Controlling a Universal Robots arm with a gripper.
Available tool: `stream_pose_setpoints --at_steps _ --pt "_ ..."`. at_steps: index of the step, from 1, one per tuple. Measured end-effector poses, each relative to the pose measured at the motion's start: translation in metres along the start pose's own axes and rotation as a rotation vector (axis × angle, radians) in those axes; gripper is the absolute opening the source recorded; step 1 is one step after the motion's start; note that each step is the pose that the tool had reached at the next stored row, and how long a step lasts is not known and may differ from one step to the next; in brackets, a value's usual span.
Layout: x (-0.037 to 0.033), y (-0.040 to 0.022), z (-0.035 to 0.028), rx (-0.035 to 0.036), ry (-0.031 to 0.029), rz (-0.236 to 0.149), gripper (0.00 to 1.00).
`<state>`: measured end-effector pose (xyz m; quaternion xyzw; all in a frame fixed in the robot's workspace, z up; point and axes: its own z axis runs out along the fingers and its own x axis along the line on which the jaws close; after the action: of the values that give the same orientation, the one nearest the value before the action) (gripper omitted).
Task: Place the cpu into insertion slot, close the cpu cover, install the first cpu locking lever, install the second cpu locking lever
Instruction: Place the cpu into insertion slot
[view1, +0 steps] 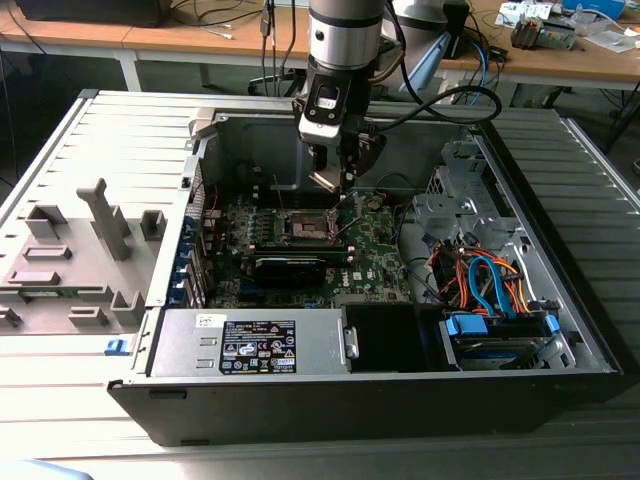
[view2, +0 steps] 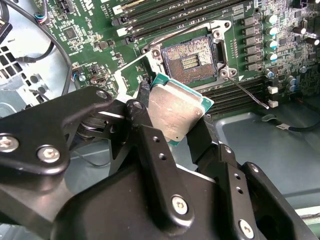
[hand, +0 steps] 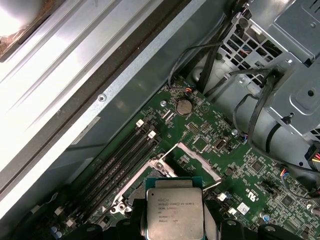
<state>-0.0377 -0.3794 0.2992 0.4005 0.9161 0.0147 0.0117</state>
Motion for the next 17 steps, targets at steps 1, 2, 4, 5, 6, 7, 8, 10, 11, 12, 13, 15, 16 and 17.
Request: stream_pose_setpoints --at_steps 1,2,4,5,6,7,8,10,11,12,13,15,16,17 --pt "0.0 0.0 0.0001 0.0 0.0 0.001 0.55" --pt "0.0 0.0 0.0001 0.0001 -0.0001 0.002 0.55" --pt "0.0 0.0 0.0002 0.0001 -0.0002 0.003 0.55" --pt "0.0 0.0 0.0003 0.0001 -0.0001 0.005 0.55" --pt "0.0 0.0 0.0003 0.0001 -0.0002 0.005 0.55" --pt "0.0 0.0 0.0004 0.0001 -0.0002 0.006 0.55" --pt "0.0 0.0 0.0005 0.0001 -0.0002 0.007 0.55" --pt "0.0 0.0 0.0006 0.0001 -0.0003 0.009 0.55" --pt "0.0 0.0 0.0007 0.0001 -0.0003 0.01 0.55" --pt "0.0 0.0 0.0007 0.0001 -0.0004 0.011 0.55" --pt "0.0 0.0 0.0007 0.0001 -0.0004 0.012 0.55" --pt "0.0 0.0 0.0009 0.0001 -0.0005 0.013 0.55" --pt "0.0 0.0 0.0009 0.0001 -0.0005 0.014 0.55" --pt "0.0 0.0 0.001 0.0002 -0.0005 0.015 0.55"
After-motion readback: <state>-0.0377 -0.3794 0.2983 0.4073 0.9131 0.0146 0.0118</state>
